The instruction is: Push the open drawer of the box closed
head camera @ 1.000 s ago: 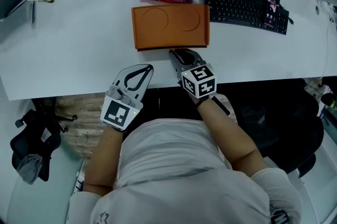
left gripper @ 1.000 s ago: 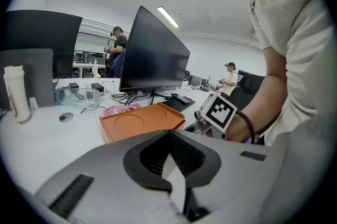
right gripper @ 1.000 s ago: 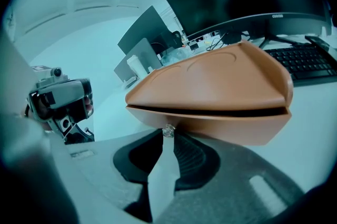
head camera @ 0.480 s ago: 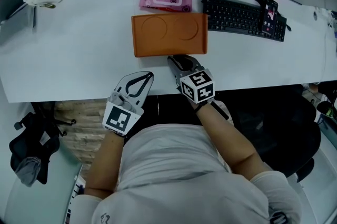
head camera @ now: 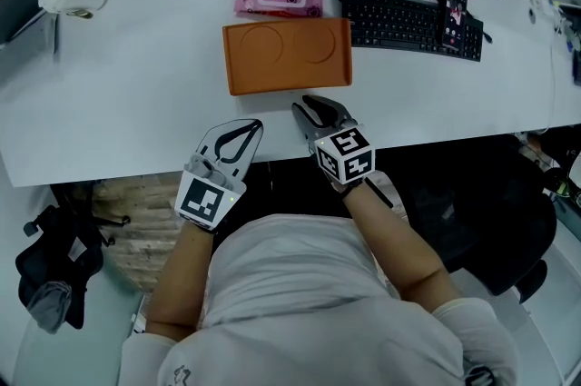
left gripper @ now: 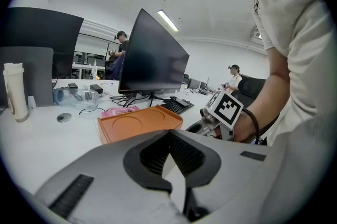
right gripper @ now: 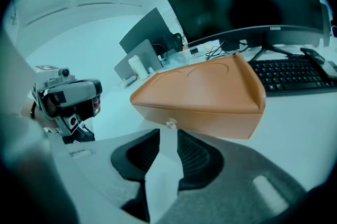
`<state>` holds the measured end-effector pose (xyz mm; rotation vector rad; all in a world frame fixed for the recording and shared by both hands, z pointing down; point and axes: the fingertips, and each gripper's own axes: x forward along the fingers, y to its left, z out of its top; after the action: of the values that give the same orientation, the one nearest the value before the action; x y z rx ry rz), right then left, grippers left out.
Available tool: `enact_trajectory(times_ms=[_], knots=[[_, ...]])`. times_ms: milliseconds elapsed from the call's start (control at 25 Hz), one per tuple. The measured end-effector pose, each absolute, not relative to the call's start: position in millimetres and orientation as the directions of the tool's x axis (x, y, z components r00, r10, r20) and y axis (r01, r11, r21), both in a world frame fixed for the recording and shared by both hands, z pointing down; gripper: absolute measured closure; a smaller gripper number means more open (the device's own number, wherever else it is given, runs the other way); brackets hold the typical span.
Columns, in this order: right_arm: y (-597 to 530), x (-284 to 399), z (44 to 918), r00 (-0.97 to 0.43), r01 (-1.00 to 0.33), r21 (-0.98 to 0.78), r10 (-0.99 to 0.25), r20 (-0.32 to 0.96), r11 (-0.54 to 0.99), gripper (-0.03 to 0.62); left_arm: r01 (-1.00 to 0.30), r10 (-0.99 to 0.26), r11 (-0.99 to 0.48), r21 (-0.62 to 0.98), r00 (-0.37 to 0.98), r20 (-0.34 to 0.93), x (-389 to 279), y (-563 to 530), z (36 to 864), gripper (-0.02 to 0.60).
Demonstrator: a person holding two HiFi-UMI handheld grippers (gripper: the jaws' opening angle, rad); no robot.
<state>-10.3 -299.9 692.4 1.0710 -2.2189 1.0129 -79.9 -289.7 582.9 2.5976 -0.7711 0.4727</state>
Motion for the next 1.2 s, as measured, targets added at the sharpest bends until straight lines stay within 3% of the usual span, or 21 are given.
enact_trajectory(times_ms=[360, 560, 720, 1200], knots=[[-275.6, -18.0, 635.5, -0.541, -0.838, -0.331, -0.573, 0.615, 0.435, 0.491, -0.573, -0.467, -0.79, 0.217, 0.792, 0.393, -106.1, -261.9, 552.5, 0.583], [-252.7, -32.6, 585.7, -0.528, -0.845, -0.252, -0.667, 0.526, 0.471, 0.534, -0.581, -0.501, -0.79, 0.195, 0.795, 0.342, -131.5, -237.1, 518.7, 0.583], [-227.0, -45.4, 555.5, -0.552, -0.825, -0.209, -0.671, 0.495, 0.525, 0.573, -0.588, -0.519, -0.788, 0.181, 0.793, 0.319, -147.4, -215.4, 489.4, 0.583], [-157.7, -77.3, 477.9, -0.567, -0.803, -0.059, -0.728, 0.386, 0.594, 0.591, -0.56, -0.529, -0.823, 0.094, 0.817, 0.228, -170.0, -147.4, 426.7, 0.583]])
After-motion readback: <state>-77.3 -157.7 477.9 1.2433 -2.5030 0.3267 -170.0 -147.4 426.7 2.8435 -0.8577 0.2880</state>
